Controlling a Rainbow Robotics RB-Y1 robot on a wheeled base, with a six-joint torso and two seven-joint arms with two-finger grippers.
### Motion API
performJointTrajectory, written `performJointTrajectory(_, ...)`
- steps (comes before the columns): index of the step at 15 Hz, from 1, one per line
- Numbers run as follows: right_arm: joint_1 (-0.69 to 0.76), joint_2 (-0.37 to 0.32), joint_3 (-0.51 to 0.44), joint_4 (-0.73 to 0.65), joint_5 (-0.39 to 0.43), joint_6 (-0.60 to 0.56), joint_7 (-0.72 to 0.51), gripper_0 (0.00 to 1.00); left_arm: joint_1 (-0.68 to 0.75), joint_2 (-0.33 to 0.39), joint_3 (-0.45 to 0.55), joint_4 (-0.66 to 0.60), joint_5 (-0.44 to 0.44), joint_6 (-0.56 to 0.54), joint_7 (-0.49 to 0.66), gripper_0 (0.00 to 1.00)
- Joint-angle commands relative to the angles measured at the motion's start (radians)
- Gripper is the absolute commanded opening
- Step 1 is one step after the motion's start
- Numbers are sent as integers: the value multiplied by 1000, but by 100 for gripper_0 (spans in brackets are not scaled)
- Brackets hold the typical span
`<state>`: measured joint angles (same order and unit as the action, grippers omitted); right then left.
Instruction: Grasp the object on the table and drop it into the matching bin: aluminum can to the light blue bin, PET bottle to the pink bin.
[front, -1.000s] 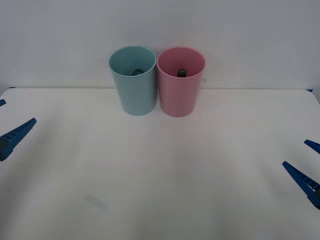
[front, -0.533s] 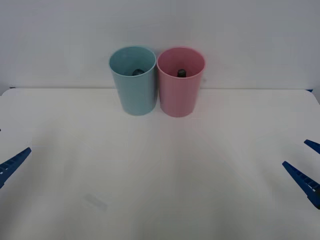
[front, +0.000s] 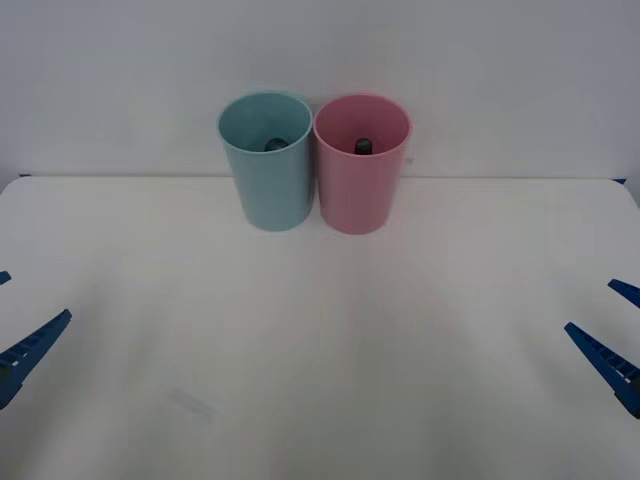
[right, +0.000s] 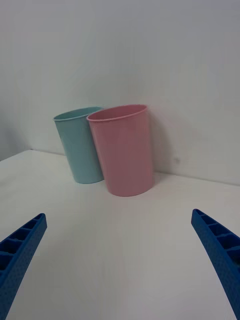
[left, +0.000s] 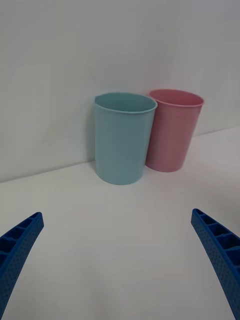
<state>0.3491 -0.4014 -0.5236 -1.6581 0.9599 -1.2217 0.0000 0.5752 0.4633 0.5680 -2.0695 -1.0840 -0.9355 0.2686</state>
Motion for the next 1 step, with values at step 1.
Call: performJointTrajectory(1, 0, 0, 0, 0, 0, 0, 0, 100, 0, 0, 0, 0, -1, 0, 0, 100)
